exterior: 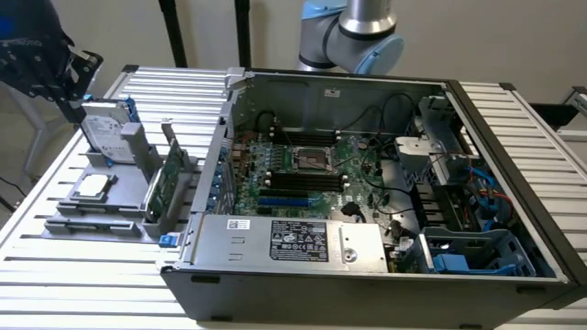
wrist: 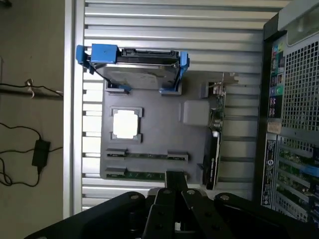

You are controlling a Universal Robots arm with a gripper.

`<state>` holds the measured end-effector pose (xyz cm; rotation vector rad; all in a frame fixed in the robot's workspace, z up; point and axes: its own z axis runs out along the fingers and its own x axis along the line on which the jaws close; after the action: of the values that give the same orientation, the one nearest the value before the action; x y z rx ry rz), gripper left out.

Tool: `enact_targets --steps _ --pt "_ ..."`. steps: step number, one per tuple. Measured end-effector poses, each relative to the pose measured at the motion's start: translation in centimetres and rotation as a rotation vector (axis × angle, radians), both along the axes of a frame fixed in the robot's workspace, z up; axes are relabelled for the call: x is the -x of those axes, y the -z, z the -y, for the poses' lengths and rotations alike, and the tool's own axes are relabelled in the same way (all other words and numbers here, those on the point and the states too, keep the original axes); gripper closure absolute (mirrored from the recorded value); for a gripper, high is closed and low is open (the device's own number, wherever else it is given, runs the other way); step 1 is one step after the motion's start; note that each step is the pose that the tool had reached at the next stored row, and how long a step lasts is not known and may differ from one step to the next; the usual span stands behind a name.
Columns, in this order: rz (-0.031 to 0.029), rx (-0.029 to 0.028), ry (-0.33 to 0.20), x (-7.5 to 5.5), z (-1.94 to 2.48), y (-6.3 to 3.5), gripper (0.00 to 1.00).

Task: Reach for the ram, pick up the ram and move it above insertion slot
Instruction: 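Reach for the ram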

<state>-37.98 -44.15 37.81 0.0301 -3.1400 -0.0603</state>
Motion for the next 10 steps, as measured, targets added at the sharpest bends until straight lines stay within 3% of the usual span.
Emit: enact_targets --steps 7,10 --pt "-0.0001 0.0001 0.0 0.2 3.07 1.27 0.89" --pt "-0.0002 0.0001 0.0 0.6 3.64 1.8 0.89"
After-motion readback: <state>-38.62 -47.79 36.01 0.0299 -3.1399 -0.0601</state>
